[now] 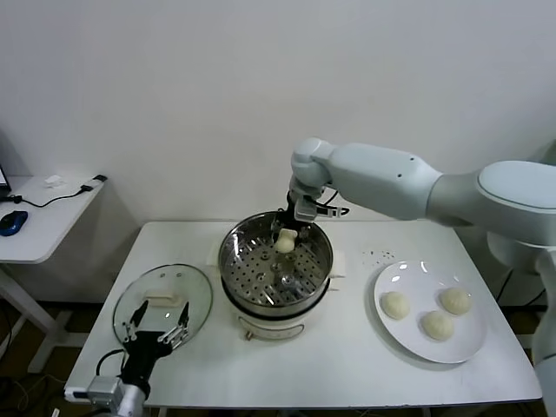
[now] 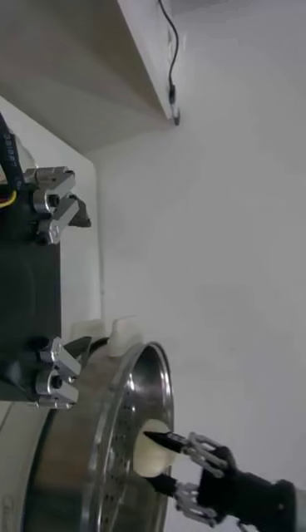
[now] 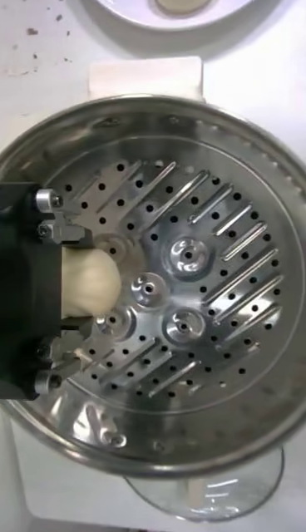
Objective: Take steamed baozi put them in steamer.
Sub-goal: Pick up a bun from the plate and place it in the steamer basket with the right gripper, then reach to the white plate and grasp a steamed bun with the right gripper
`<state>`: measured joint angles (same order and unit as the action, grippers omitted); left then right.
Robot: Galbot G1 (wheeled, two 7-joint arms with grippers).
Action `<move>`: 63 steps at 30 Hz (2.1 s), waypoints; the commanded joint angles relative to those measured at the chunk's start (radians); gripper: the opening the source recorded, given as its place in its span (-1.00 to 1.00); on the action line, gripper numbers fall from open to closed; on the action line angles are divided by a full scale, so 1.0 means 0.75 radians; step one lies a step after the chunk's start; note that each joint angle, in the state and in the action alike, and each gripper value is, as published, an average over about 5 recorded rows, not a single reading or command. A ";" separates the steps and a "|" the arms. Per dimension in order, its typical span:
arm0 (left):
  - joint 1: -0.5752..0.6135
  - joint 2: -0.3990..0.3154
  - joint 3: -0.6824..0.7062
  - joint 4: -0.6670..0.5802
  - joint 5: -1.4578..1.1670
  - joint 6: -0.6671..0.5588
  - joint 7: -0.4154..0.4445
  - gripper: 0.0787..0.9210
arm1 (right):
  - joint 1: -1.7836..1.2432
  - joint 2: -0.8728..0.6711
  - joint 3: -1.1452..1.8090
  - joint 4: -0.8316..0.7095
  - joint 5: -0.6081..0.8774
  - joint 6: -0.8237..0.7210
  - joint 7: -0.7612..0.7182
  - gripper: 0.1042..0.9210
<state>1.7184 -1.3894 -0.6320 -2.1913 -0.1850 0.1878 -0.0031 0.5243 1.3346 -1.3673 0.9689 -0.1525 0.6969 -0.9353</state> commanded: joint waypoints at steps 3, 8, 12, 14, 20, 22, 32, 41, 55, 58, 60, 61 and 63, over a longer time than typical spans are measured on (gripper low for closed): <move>-0.001 -0.001 0.000 -0.010 -0.004 0.000 -0.002 0.77 | -0.080 0.069 0.034 -0.166 -0.066 0.008 0.046 0.12; 0.000 0.002 -0.005 -0.014 -0.015 -0.002 -0.006 0.77 | -0.082 0.107 0.029 -0.208 -0.023 0.008 0.047 0.22; -0.002 0.007 -0.006 -0.011 -0.019 -0.003 -0.007 0.77 | -0.066 0.120 0.017 -0.209 0.026 0.013 0.046 0.44; -0.006 0.007 -0.006 -0.010 -0.019 -0.002 -0.007 0.77 | -0.043 0.117 0.001 -0.196 0.103 0.010 0.038 0.58; -0.017 0.005 -0.004 -0.010 -0.017 0.004 -0.004 0.77 | 0.146 0.035 -0.102 -0.060 0.514 -0.077 -0.095 0.75; -0.019 0.004 -0.001 -0.013 -0.013 0.005 -0.001 0.77 | 0.242 -0.014 -0.151 -0.015 0.675 -0.122 -0.160 0.76; -0.046 0.003 0.004 -0.017 -0.001 0.028 0.014 0.77 | 0.702 -0.509 -0.516 0.249 1.429 -0.817 -0.212 0.76; -0.069 0.013 0.004 0.005 -0.007 0.033 0.015 0.77 | 0.988 -0.884 -1.027 0.752 1.294 -1.178 -0.016 0.76; -0.089 0.010 -0.003 0.015 -0.024 0.038 0.015 0.77 | 0.674 -1.080 -1.037 0.897 1.184 -1.477 0.242 0.76; -0.089 0.005 0.000 0.012 -0.023 0.039 0.014 0.77 | 0.510 -1.087 -0.891 0.833 1.118 -1.478 0.253 0.76; -0.086 0.002 0.002 0.010 -0.022 0.040 0.014 0.77 | 0.410 -1.075 -0.797 0.786 1.080 -1.476 0.258 0.76; -0.085 0.001 0.003 0.009 -0.020 0.040 0.014 0.77 | 0.358 -1.065 -0.751 0.761 1.060 -1.475 0.262 0.76; -0.082 0.000 0.005 0.007 -0.017 0.040 0.014 0.77 | 0.259 -1.043 -0.667 0.716 1.027 -1.476 0.271 0.76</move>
<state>1.6571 -1.3881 -0.6293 -2.1865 -0.1988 0.2166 0.0073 0.9760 0.6062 -2.0319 1.5388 0.6942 -0.3232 -0.7887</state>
